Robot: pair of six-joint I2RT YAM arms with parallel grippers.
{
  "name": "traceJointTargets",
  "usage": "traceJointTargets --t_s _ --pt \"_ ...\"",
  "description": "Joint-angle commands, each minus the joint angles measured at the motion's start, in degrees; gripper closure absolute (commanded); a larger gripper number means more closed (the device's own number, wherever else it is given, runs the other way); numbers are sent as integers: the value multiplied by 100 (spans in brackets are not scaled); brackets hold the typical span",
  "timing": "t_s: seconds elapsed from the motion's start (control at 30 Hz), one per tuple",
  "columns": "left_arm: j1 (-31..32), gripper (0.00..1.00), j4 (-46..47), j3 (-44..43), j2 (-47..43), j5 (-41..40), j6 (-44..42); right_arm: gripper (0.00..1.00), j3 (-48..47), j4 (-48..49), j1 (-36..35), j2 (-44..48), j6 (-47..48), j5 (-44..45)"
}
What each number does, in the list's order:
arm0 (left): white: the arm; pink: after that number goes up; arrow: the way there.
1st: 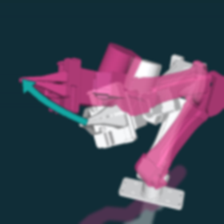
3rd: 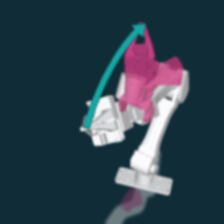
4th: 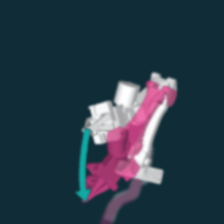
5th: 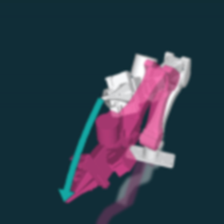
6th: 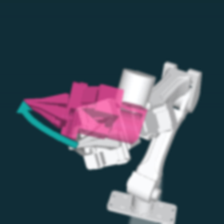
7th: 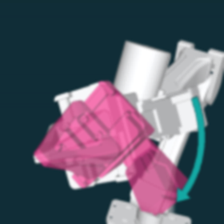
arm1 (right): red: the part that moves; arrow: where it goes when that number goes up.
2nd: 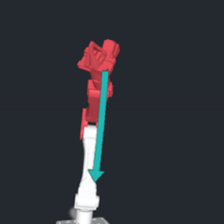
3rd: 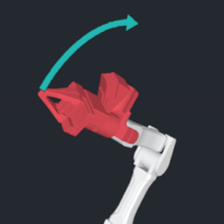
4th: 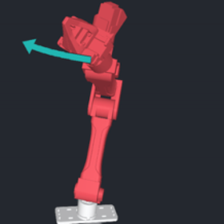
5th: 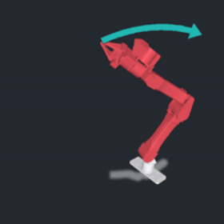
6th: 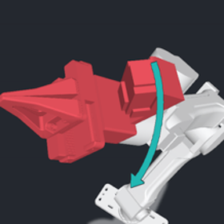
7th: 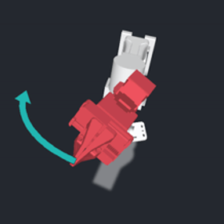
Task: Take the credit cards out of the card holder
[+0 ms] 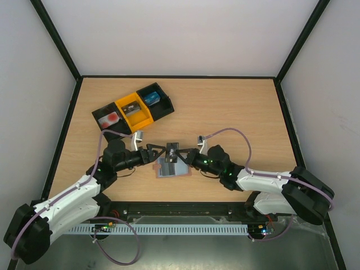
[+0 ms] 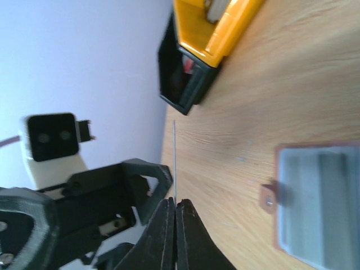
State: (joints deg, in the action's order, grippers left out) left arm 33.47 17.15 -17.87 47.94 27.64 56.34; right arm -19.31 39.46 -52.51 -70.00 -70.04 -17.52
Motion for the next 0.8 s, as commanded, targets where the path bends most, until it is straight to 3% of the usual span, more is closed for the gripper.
traceJointTargets --t_s 0.0,0.2,0.57,0.77 --pt "20 13 505 136 -189 197 403 98 17 883 -67 169 -520 93" --pt "50 18 1167 399 -189 334 889 98 -27 1251 -199 173 -740 324" --pt "56 71 1448 460 -233 398 1078 98 -136 1267 -361 0 -710 340" --pt "55 92 1503 477 -133 520 1002 97 -108 1292 -417 -40 -631 220"
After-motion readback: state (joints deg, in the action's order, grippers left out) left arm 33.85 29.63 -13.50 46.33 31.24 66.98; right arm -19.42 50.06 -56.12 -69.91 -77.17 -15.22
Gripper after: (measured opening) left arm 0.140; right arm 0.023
